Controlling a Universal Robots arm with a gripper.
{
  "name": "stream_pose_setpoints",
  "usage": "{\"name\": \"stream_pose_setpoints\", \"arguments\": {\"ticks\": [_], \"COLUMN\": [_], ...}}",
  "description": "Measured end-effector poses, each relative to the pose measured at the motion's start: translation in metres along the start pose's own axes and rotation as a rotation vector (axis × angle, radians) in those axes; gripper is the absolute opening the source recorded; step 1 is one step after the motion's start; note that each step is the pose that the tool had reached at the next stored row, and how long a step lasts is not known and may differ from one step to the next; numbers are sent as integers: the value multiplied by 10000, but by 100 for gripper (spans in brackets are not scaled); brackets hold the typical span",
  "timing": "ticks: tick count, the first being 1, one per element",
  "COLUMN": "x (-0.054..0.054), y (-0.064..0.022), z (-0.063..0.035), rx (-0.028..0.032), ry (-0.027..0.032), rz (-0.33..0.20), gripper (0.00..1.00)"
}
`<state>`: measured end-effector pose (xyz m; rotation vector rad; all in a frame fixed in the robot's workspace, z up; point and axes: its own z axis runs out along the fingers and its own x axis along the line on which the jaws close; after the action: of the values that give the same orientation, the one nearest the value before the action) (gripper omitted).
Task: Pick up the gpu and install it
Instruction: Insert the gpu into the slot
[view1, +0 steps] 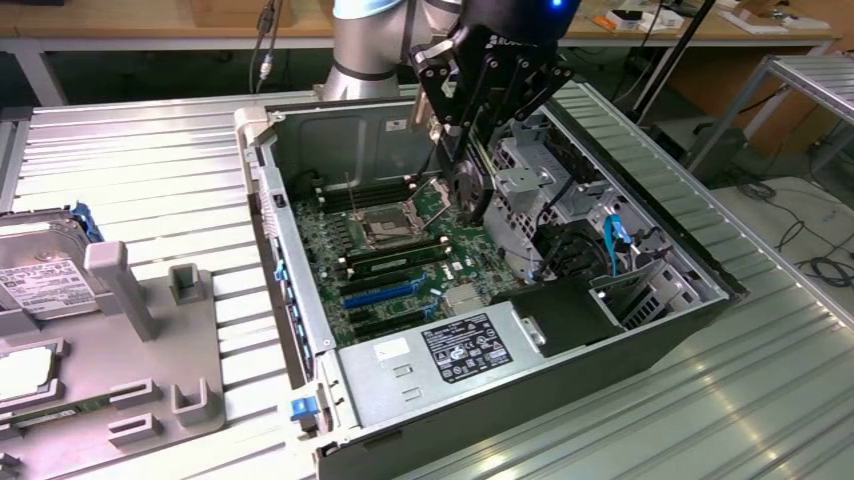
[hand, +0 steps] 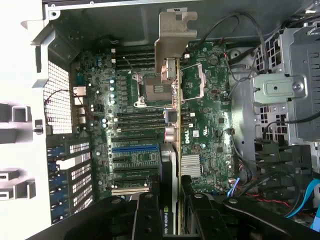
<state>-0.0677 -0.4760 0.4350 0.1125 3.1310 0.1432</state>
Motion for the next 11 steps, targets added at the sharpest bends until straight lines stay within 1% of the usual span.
{"name": "stream_pose_setpoints", "arguments": {"ticks": [11], "x": [0], "y": [0], "z": [0], "rx": [-3], "ry": [8], "rz": [-84], "gripper": [27]}}
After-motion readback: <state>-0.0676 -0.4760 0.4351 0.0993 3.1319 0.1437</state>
